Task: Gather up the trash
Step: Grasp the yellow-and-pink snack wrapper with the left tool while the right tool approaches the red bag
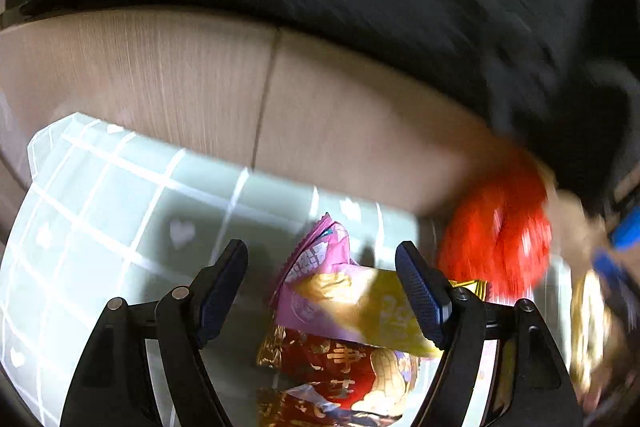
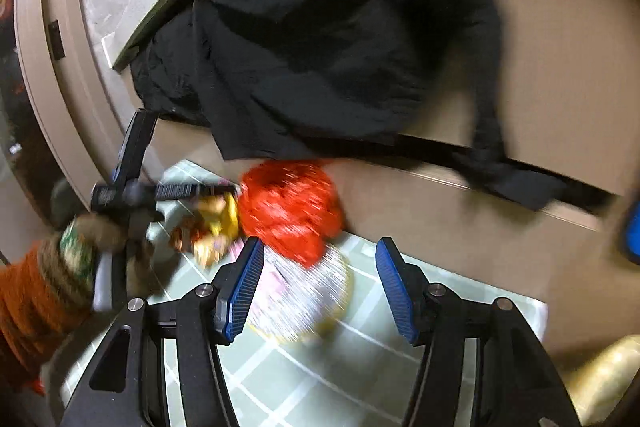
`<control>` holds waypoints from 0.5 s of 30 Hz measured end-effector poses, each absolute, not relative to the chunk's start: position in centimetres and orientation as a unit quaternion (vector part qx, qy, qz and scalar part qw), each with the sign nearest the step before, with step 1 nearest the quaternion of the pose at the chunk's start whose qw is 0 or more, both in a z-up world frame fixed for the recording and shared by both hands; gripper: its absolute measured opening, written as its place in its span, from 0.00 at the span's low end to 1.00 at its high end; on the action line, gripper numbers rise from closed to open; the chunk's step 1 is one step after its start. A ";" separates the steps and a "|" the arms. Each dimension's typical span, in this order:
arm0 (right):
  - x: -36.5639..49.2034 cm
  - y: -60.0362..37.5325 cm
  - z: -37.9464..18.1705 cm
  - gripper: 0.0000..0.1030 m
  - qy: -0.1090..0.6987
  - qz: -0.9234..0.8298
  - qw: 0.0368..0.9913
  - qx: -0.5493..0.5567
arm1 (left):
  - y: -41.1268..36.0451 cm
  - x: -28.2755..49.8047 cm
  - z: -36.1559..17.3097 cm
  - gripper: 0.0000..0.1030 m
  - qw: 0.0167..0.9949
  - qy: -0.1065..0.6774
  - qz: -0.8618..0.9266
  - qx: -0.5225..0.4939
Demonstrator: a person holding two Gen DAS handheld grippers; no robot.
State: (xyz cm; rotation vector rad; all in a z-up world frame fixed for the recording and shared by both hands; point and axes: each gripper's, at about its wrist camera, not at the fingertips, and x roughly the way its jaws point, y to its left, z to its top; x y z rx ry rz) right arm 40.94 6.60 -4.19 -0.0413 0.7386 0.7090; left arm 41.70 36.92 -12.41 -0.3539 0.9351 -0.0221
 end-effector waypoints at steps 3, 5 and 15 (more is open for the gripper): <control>42.7 9.9 -5.4 0.54 0.356 0.339 0.870 -0.034 | 36.4 39.1 -12.2 0.74 0.877 0.457 -0.033 -0.148; 43.5 11.6 -6.0 0.54 0.347 0.333 0.875 -0.051 | 36.4 37.1 -11.6 0.74 0.879 0.453 -0.045 -0.141; 45.2 13.7 -8.9 0.56 0.408 0.378 0.831 -0.021 | 38.9 29.4 -7.4 0.74 0.898 0.379 -0.005 -0.224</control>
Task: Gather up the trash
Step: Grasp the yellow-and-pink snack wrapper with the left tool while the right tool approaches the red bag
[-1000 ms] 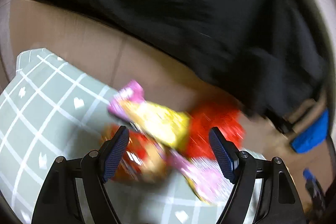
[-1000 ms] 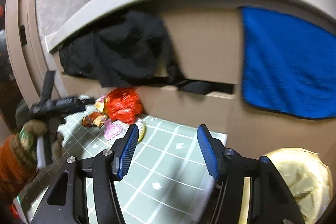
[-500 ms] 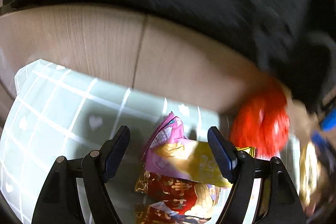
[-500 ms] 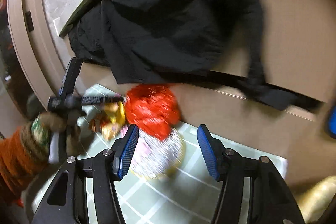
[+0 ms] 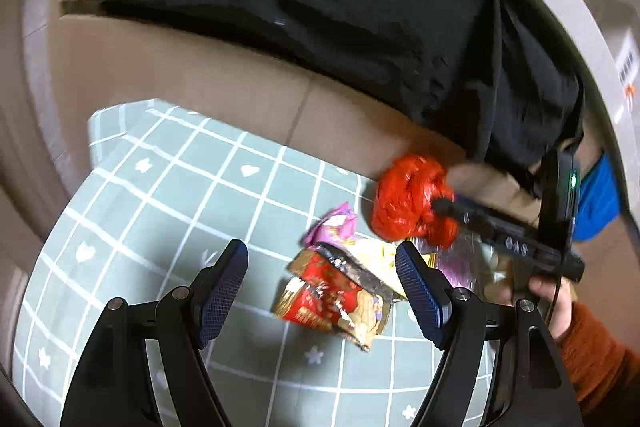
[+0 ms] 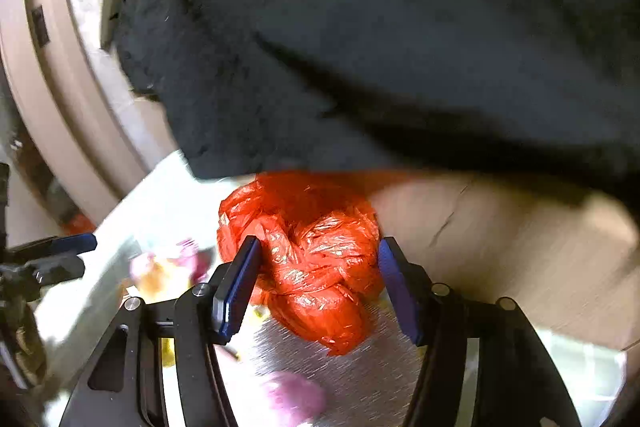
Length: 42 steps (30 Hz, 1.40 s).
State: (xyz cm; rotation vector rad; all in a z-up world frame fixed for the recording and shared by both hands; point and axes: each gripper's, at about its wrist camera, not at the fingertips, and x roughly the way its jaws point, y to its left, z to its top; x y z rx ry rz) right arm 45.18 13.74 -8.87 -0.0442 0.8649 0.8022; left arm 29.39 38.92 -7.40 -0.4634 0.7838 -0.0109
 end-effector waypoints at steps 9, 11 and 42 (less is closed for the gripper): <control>38.2 10.3 -7.7 0.41 0.418 0.425 0.801 -0.052 | 38.1 27.5 -8.9 0.75 0.873 0.404 -0.001 -0.274; 36.6 8.5 -7.3 0.29 0.422 0.424 0.800 -0.052 | 37.1 27.2 -9.0 0.75 0.867 0.408 -0.002 -0.285; 32.7 4.7 -4.5 0.50 0.364 0.409 0.834 -0.075 | 32.0 29.1 -8.5 0.27 0.888 0.406 0.026 -0.216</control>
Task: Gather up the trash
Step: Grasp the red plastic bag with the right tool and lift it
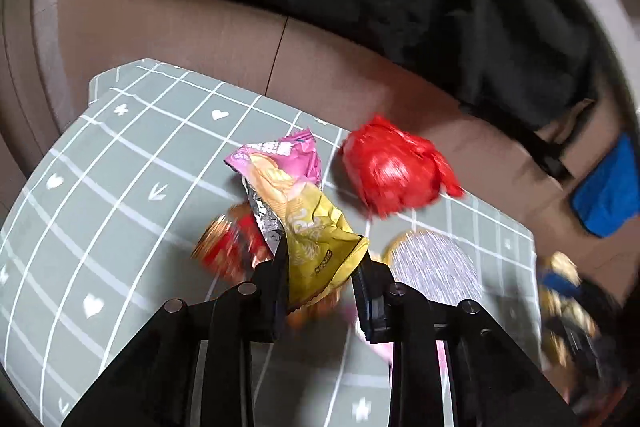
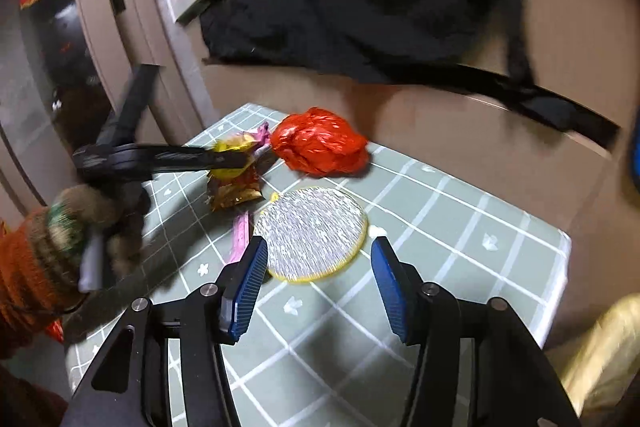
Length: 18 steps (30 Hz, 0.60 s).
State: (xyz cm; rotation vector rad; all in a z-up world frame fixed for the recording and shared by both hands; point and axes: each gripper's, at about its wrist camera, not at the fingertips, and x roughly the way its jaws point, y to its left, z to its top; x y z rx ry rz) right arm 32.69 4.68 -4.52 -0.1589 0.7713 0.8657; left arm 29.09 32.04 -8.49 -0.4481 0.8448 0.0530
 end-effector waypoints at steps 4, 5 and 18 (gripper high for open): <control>35.0 8.9 -3.7 0.50 0.333 0.415 0.841 -0.102 | 32.4 24.6 -7.1 0.26 0.897 0.386 0.011 -0.214; 35.5 10.2 -3.4 0.51 0.320 0.417 0.843 -0.114 | 32.5 24.0 -6.9 0.26 0.898 0.384 0.009 -0.212; 42.7 19.8 -8.3 0.66 0.359 0.388 0.834 -0.160 | 37.1 19.6 -7.4 0.26 0.902 0.358 0.030 -0.237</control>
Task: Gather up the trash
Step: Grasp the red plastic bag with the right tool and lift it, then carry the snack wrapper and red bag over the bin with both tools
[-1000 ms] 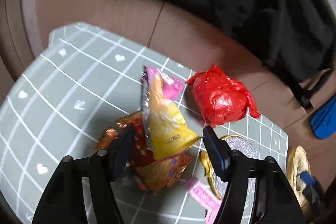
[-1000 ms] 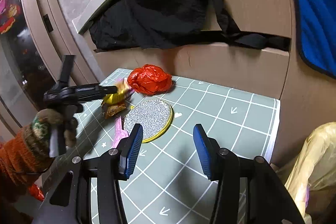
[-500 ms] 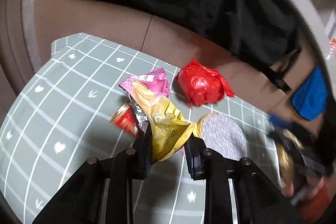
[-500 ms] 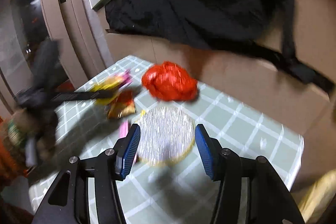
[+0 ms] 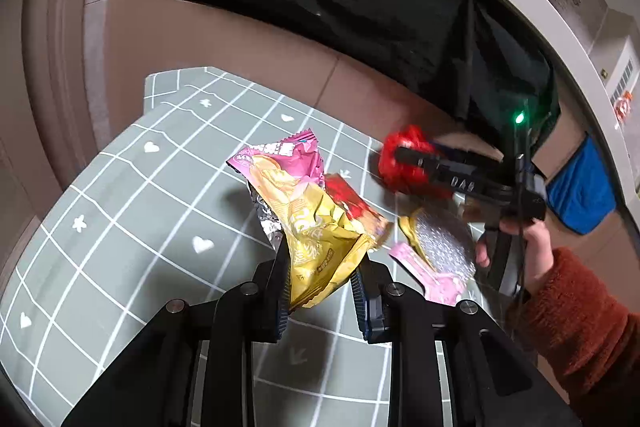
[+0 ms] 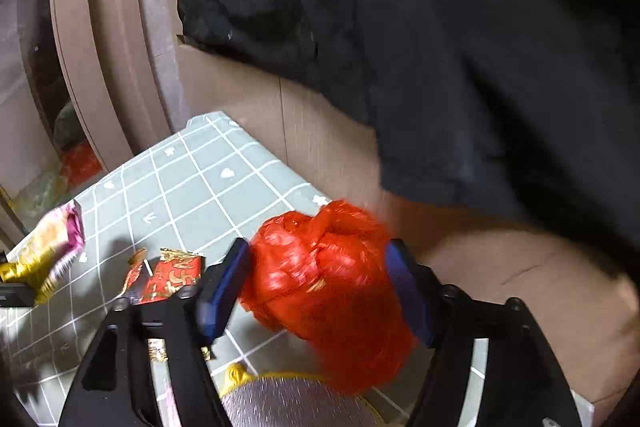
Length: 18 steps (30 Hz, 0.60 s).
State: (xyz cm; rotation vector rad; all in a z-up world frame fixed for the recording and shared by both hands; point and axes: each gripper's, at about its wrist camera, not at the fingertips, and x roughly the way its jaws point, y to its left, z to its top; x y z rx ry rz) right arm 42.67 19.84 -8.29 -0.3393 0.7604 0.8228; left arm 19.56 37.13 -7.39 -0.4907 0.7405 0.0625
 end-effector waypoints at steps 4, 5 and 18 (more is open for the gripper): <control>42.8 19.4 -9.0 0.68 0.367 0.390 0.832 -0.146 | 38.0 20.1 -7.8 0.26 0.902 0.353 0.032 -0.247; 42.7 19.3 -8.8 0.68 0.368 0.391 0.831 -0.143 | 38.0 20.2 -7.8 0.26 0.902 0.351 0.032 -0.248; 35.5 10.1 -1.2 0.54 0.321 0.405 0.848 -0.118 | 32.1 21.4 -2.5 0.26 0.928 0.311 0.013 -0.207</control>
